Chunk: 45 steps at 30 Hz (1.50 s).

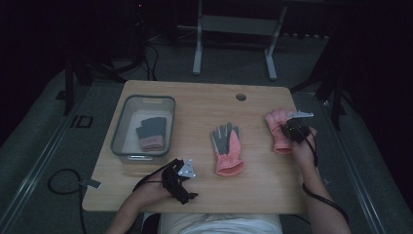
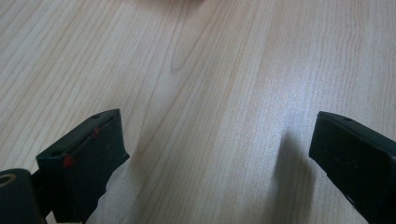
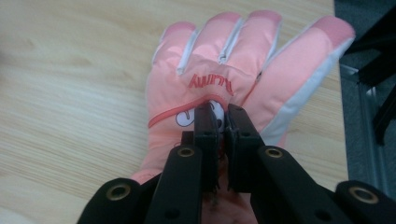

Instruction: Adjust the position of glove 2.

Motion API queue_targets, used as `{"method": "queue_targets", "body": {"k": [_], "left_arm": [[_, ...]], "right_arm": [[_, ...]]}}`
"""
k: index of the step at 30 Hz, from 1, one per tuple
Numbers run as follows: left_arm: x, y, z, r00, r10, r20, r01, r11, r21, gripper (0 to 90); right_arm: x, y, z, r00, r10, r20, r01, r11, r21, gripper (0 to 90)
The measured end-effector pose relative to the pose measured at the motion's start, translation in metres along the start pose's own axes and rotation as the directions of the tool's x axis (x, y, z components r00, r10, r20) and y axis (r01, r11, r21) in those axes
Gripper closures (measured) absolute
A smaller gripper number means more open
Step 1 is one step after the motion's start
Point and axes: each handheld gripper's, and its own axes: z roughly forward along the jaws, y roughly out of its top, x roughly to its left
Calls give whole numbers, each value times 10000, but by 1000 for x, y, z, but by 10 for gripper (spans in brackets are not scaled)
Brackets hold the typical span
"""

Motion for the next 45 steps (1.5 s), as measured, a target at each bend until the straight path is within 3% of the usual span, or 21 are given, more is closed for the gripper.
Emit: {"method": "queue_targets", "body": {"k": [4,9,10,15,24,26,33,45], "left_arm": [[1,-1,0,10000,-20,-58,20,10000,-22,31],[0,-1,0,10000,-13,-64,13,10000,-4,31],[0,-1,0,10000,43,-73,-43,10000,32,32],[-1,-1,0,9998,171,-131,-169,9998,105,32],[-2,-1,0,9995,271,-182,-269,9995,161,32],[-2,-1,0,9993,313,-198,-309,9993,186,32],[-3,0,0,9992,365,-148,-362,9991,226,32],[-4,1,1,9991,387,-181,-382,9990,252,32]], "right_arm": [[4,8,-21,9986,496,189,-491,9984,-277,852],[13,13,-42,9964,768,355,-747,9956,-559,852],[19,14,-55,9943,967,456,-927,9922,-829,852],[36,20,-80,9919,955,834,-840,9878,-1312,852],[58,16,-114,9881,1429,577,-1308,9756,-1763,852],[63,13,-117,9880,1368,711,-1221,9760,-1802,852],[74,-1,-116,9847,1665,508,-1567,9749,-1581,852],[99,-29,-92,9838,1776,240,-1751,9811,-824,848]]}}
